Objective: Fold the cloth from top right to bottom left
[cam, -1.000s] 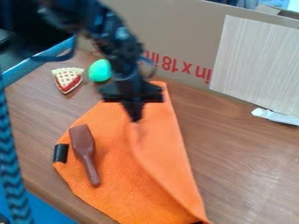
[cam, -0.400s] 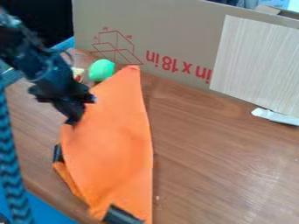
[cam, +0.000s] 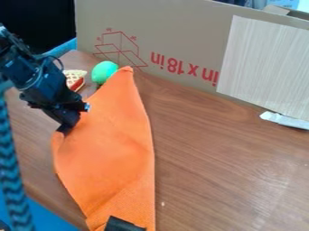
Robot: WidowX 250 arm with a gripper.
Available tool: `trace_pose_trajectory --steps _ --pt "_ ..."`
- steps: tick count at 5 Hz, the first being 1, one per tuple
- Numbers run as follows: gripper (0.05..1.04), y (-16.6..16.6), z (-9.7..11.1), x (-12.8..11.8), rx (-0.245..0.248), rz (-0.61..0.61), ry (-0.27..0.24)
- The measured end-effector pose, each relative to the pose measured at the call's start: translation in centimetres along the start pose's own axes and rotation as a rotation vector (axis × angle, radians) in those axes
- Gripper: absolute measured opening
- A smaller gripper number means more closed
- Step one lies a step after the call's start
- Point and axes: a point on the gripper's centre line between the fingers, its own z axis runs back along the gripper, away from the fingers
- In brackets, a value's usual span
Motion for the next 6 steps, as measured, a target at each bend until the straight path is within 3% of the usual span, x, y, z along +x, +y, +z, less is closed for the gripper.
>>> trace_pose_trajectory --steps 1,2,3,4,5,6 --pt "0.207 0.9 0.0 -0.2 0.057 0.043 0.024" --pt "0.461 1.2 0.1 0.5 0.100 0.075 0.034" --pt "0.770 1.4 0.5 1.0 0.103 0.084 0.054" --pt "0.994 1.6 1.1 1.4 0.090 0.090 0.080" --pt "1.000 2.7 2.3 2.3 0.100 0.109 0.094" --pt "1.000 5.1 5.6 4.1 0.158 0.145 0.067"
